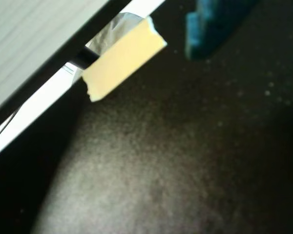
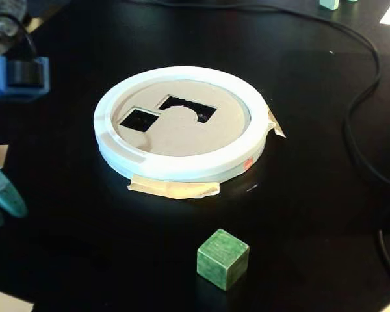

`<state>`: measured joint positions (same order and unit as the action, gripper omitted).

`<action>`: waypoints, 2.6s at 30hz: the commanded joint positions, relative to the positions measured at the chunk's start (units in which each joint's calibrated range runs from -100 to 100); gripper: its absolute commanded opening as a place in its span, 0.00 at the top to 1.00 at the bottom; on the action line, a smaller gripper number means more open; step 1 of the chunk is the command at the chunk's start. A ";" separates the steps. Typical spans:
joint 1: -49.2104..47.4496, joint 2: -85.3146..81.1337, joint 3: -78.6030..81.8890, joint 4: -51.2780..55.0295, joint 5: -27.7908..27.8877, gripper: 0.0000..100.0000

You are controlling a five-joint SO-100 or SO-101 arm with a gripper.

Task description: Pick up the square block and drop it in corresponding square shaped hole

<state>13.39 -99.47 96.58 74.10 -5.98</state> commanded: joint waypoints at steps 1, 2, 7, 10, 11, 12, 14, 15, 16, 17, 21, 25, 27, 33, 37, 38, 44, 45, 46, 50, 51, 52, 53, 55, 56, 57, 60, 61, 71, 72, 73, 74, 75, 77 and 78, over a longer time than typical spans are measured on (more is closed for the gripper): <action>-0.53 -0.53 0.05 -1.60 -0.24 0.10; -0.53 -0.53 0.05 -1.60 -0.24 0.10; -0.78 -0.53 0.14 -1.60 -0.24 0.11; -0.78 -0.53 -0.32 -1.60 -0.24 0.11; -0.78 -0.53 -0.41 -1.60 -0.24 0.11; -0.78 -0.53 -0.59 -1.60 -0.29 0.11; -0.90 -0.53 -0.59 -1.70 -0.29 0.11; -0.90 -0.53 -0.59 -1.70 -0.29 0.11; -0.90 -0.53 -0.77 -1.70 -0.29 0.10; -0.90 -0.53 -0.77 -1.70 -0.29 0.10; -0.90 -0.53 -4.23 -1.80 -0.29 0.10; -0.90 -0.53 -7.79 -1.80 -0.29 0.11; -1.03 -0.53 -9.06 -1.80 -0.34 0.11; -1.03 0.09 -18.99 -1.70 -0.34 0.11; -1.03 5.38 -27.18 -1.50 -0.39 0.11; -1.03 7.88 -29.19 -1.10 -0.39 0.11; -1.15 32.34 -49.95 -0.50 -0.39 0.09; -1.15 36.46 -53.32 -0.50 -0.39 0.09; -2.77 44.43 -59.43 -0.50 -0.44 0.09; -8.27 61.09 -71.72 -0.50 -0.44 0.09; -10.89 68.52 -77.00 -0.50 -0.44 0.09; -12.01 71.92 -79.46 -0.50 -0.44 0.09; -12.76 75.51 -82.01 -0.50 -0.63 0.09; -13.14 82.31 -86.57 -0.50 -1.95 0.09; -13.14 87.78 -90.12 -0.39 -3.37 0.09; -13.14 90.37 -91.67 -0.39 -4.00 0.09; -14.14 96.55 -96.31 -0.39 -5.27 0.09; -15.38 99.69 -99.22 -0.70 -5.47 0.09; -14.39 120.56 -118.17 -0.39 -5.52 0.09; -14.26 121.63 -118.71 -0.39 -5.52 0.09; -14.14 122.80 -119.26 -0.39 -5.52 0.10; -14.14 123.78 -119.99 -0.39 -5.52 0.10; -14.51 125.66 -121.45 -0.39 -5.52 0.11; -15.26 127.90 -123.18 -0.39 -5.57 0.11; -15.38 129.16 -123.91 -0.39 -5.81 0.11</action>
<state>-1.40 26.35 -19.57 74.10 -11.11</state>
